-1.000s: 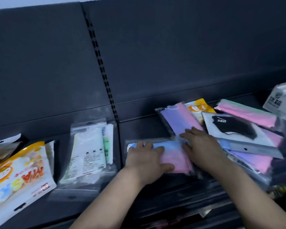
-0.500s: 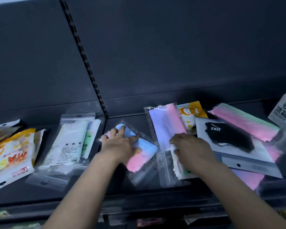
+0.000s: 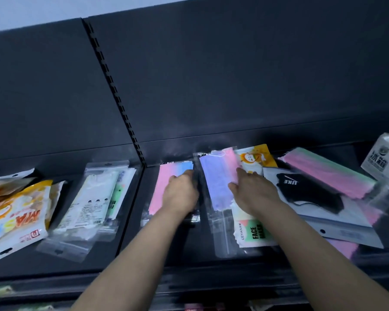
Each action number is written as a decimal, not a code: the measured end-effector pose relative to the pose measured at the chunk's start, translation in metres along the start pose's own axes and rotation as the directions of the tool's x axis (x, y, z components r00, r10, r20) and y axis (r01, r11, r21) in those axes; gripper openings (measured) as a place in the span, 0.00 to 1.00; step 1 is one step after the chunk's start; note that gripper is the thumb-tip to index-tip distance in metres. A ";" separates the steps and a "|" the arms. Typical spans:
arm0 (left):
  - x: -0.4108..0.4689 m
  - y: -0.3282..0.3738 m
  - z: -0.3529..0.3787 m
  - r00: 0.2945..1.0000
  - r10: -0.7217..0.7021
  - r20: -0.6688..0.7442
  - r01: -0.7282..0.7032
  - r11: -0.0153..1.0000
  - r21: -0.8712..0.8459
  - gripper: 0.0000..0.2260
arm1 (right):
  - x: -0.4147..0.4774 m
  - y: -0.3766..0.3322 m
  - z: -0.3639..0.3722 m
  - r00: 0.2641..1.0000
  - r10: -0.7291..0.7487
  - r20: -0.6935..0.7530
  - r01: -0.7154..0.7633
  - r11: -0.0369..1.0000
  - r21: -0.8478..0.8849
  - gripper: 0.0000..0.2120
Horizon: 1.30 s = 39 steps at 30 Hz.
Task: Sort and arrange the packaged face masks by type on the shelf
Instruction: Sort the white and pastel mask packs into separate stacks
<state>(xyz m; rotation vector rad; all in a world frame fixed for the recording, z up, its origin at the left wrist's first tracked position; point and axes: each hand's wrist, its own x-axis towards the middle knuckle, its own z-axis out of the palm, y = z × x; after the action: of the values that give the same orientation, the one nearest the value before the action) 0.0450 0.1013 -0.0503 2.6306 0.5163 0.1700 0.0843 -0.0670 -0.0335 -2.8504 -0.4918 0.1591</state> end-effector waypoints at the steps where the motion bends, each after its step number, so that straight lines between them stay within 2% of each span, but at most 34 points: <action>1: 0.001 0.011 0.003 0.998 -0.056 0.020 0.057 0.996 -0.073 0.12 | 0.003 0.000 0.000 1.000 0.015 0.010 -0.016 1.000 0.025 0.22; 3: 0.007 0.023 0.008 0.984 -0.168 0.061 0.179 0.937 -0.301 0.12 | 0.007 0.002 0.000 0.999 0.038 0.022 -0.040 0.995 0.089 0.21; 5: 0.010 0.032 0.007 0.965 -0.250 0.084 0.253 0.791 -0.557 0.11 | 0.007 0.003 0.000 0.999 0.039 0.009 -0.039 0.985 0.167 0.19; 8: 0.016 0.033 -0.008 0.972 -0.234 0.025 0.165 0.605 -0.779 0.10 | 0.004 -0.006 -0.002 0.999 -0.009 -0.049 0.026 0.936 0.350 0.17; 10: 0.019 0.020 -0.028 0.957 -0.269 -0.111 0.066 0.574 -0.816 0.06 | 0.001 -0.016 -0.002 0.991 -0.077 -0.105 0.115 0.898 0.424 0.17; 12: 0.019 -0.004 -0.050 0.918 -0.296 -0.263 -0.003 0.660 -0.752 0.04 | -0.003 -0.024 0.000 0.978 -0.131 -0.165 0.186 0.905 0.384 0.20; 14: 0.015 -0.031 -0.063 0.904 -0.293 -0.312 0.058 0.807 -0.588 0.03 | -0.007 -0.030 0.005 0.954 -0.170 -0.247 0.236 0.934 0.267 0.19; 16: 0.006 -0.053 -0.063 0.934 -0.225 -0.278 0.151 0.953 -0.263 0.18 | -0.010 -0.036 0.012 0.935 -0.216 -0.282 0.269 0.949 0.165 0.16; 17: 0.001 -0.060 -0.058 0.967 -0.141 -0.211 0.123 0.988 -0.099 0.24 | -0.011 -0.039 0.015 0.932 -0.234 -0.276 0.278 0.951 0.132 0.15; 18: -0.004 -0.063 -0.053 0.991 -0.054 -0.119 0.057 0.998 0.023 0.25 | -0.012 -0.042 0.018 0.934 -0.246 -0.260 0.280 0.954 0.104 0.14; 20: -0.010 -0.064 -0.045 0.999 0.017 0.046 -0.022 0.992 0.126 0.17 | -0.016 -0.044 0.022 0.942 -0.247 -0.226 0.265 0.963 0.052 0.13; 22: -0.010 -0.062 -0.045 0.997 0.022 0.070 -0.035 0.981 0.188 0.13 | -0.020 -0.044 0.023 0.942 -0.236 -0.237 0.247 0.969 0.017 0.13; 24: -0.009 -0.057 -0.048 0.997 0.074 0.030 -0.080 0.959 0.272 0.13 | -0.026 -0.042 0.019 0.940 -0.206 -0.272 0.220 0.975 0.021 0.14; 26: -0.008 -0.050 -0.049 0.986 0.169 0.001 -0.163 0.949 0.270 0.14 | -0.034 -0.035 0.015 0.930 -0.150 -0.336 0.168 0.985 0.026 0.15; 29: -0.013 -0.028 -0.048 0.957 0.291 0.000 -0.290 0.953 0.093 0.15 | -0.049 -0.014 0.009 0.910 -0.056 -0.411 0.076 0.997 0.033 0.18; 31: -0.017 -0.009 -0.039 0.911 0.409 0.048 -0.412 0.910 0.053 0.14 | -0.065 0.004 0.009 0.894 0.042 -0.447 -0.037 0.999 0.019 0.19; 36: -0.027 0.025 -0.010 0.822 0.520 0.231 -0.540 0.842 0.025 0.12 | -0.102 0.023 0.016 0.887 0.231 -0.400 -0.233 0.971 0.043 0.13; 39: -0.032 0.040 0.004 0.771 0.532 0.350 -0.587 0.807 0.066 0.14 | -0.117 0.032 0.023 0.915 0.278 -0.294 -0.274 0.960 0.055 0.15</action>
<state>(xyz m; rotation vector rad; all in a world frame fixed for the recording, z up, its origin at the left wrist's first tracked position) 0.0297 0.0539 -0.0369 2.8273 -0.4041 -0.1240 -0.0185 -0.1311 -0.0560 -2.8454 -0.0243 -0.2195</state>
